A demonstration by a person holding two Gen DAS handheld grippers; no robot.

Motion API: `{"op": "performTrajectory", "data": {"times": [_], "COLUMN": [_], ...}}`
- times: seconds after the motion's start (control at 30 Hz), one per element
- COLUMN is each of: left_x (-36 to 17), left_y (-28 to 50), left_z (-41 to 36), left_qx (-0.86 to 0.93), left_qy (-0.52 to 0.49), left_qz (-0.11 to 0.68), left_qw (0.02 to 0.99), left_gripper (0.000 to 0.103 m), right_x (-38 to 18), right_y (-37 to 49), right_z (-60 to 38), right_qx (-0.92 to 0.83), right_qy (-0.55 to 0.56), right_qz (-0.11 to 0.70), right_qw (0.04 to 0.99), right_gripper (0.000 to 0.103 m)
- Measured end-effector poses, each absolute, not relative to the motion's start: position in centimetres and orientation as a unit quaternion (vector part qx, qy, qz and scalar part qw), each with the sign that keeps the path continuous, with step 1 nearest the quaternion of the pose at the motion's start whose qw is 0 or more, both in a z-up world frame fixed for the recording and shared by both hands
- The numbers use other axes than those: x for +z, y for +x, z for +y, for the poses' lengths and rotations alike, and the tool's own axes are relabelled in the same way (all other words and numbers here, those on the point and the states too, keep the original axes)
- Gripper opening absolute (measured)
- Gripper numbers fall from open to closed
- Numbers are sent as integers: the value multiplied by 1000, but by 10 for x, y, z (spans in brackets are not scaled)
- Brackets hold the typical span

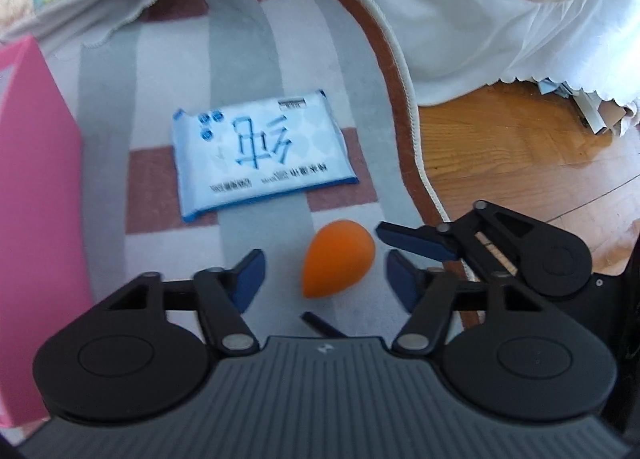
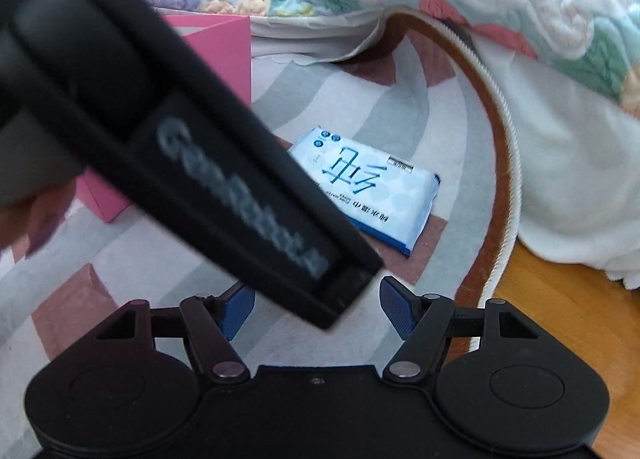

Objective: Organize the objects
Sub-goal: 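Close the left tool on the orange sponge, then carry the sponge with the left tool into the pink box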

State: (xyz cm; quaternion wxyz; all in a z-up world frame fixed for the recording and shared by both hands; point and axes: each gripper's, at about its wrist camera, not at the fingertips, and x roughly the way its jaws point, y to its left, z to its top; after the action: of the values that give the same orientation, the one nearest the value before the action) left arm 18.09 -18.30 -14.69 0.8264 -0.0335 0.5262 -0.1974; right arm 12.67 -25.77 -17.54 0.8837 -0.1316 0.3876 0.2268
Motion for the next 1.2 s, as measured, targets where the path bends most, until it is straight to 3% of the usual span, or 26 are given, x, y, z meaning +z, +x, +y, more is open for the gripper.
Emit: {"op": "performTrajectory", "data": {"times": [0.17, 0.57, 0.97, 1.2], "left_x": [-150, -97, -37, -7], "left_y": [166, 128, 74, 47], "left_z": [-187, -151, -118, -87], "left_qx": [-211, -245, -245, -228], "left_qy": [-41, -76, -35, -47], "left_qz": [517, 518, 520, 506], "left_qw": [828, 816, 818, 831], "left_gripper": [38, 35, 35, 35], "right_x": [-176, -120, -65, -33], "right_y": [129, 92, 40, 20], "right_z": [-255, -247, -215, -188], "right_qx": [211, 206, 223, 253], "right_qy": [-115, -84, -62, -104], "right_qz": [406, 402, 419, 403], "right_qw": [882, 888, 878, 873], "right_gripper": [53, 53, 53, 53]}}
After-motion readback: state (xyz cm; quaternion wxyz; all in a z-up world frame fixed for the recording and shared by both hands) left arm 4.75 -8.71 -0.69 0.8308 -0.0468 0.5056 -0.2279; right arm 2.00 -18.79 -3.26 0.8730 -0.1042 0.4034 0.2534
